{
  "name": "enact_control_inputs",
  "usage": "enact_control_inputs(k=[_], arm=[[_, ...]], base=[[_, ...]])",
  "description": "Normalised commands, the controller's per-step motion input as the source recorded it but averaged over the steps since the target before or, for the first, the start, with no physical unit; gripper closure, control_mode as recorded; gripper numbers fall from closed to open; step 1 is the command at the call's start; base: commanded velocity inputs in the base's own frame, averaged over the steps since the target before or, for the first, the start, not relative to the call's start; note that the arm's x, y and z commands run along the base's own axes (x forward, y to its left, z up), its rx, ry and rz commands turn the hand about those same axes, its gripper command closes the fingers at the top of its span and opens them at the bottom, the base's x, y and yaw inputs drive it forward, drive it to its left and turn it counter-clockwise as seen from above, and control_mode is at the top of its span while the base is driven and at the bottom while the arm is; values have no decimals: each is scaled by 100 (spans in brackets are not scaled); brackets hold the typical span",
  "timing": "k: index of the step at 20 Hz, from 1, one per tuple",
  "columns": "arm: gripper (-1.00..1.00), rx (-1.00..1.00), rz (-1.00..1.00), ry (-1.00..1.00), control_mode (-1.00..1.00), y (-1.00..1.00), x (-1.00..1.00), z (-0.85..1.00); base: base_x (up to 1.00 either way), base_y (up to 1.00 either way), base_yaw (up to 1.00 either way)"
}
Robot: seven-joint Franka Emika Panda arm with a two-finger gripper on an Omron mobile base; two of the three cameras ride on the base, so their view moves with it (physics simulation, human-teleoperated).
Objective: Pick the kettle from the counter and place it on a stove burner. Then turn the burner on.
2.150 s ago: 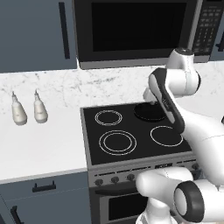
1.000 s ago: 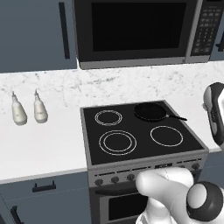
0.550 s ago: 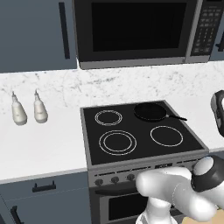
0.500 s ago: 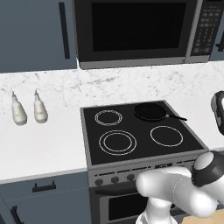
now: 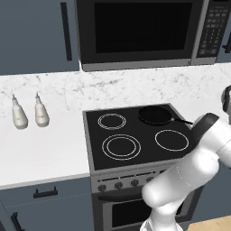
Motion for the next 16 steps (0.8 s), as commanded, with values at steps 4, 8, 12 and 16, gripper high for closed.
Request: enact_control_inputs(k=[4,8,12,16], arm=[[-100,14,-2,4,-100,-55,1,-17],[-100,13,-14,7,-100,-32,0,-34],[-100,11,-13,0,-100,-18,11,-16],[-100,11,-11,0,-100,-12,22,-12]], base=[[0,0,0],[0,0,0],[0,0,0],[0,0,0]])
